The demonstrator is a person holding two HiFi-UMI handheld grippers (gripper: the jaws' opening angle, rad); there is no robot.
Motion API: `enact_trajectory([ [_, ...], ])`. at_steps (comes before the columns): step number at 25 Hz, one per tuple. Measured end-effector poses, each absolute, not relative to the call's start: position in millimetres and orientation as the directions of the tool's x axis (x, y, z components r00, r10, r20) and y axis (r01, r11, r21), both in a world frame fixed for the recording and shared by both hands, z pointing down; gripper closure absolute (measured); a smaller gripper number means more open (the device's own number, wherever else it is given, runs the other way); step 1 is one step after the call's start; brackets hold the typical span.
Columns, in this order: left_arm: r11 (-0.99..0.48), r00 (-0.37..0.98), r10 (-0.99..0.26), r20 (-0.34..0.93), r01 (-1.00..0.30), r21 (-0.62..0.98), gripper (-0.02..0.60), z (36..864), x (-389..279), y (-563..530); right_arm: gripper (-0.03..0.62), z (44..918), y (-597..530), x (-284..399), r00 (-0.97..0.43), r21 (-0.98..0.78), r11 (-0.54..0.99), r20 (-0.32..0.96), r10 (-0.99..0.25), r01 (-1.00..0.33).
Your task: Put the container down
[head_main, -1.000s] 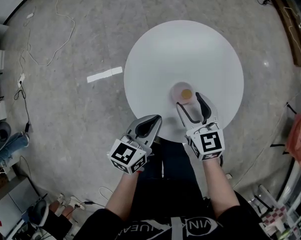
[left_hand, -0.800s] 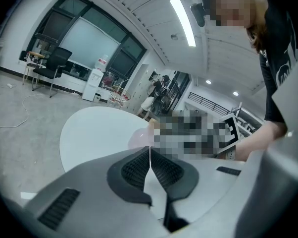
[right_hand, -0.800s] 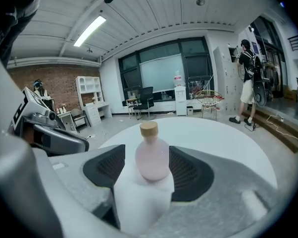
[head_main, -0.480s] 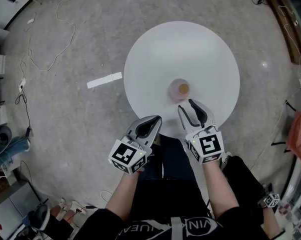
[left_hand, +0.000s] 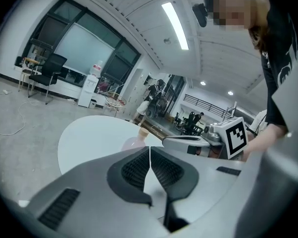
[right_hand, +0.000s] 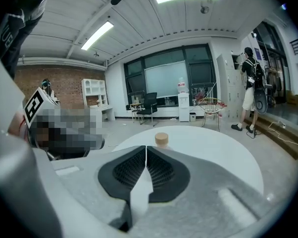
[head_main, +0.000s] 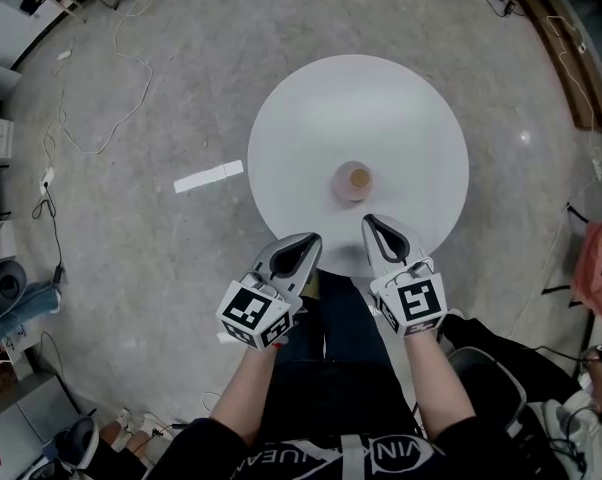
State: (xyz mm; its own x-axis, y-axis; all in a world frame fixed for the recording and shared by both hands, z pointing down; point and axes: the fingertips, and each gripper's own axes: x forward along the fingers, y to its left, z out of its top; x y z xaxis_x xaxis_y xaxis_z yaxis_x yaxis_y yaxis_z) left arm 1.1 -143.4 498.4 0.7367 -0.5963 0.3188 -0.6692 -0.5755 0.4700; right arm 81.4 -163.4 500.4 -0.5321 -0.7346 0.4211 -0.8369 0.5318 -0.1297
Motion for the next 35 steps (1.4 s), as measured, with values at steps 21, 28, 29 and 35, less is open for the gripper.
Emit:
enact_trajectory([
  [21, -0.651, 0.751, -0.622, 0.222, -0.654, 0.386, 0.567, 429, -2, -160, 0.588, 432, -155, 80, -0.574, -0.132, 0.563, 0.31, -0.758, -0.816],
  [28, -0.682, 0.768, -0.611, 0.192, -0.634, 0.364, 0.566, 407, 3, -156, 0.588, 410, -150, 77, -0.582, -0.122, 0.573, 0.281, -0.763, -0.81],
  [29, -0.686, 0.77, -0.61, 0.189, -0.632, 0.36, 0.566, 405, 4, -156, 0.588, 406, -149, 76, -0.584, -0.12, 0.575, 0.278, -0.763, -0.809],
  [35, -0.702, 0.774, -0.611, 0.166, -0.627, 0.339, 0.566, 387, 3, -159, 0.588, 389, -148, 73, -0.591, -0.106, 0.585, 0.259, -0.764, -0.804],
])
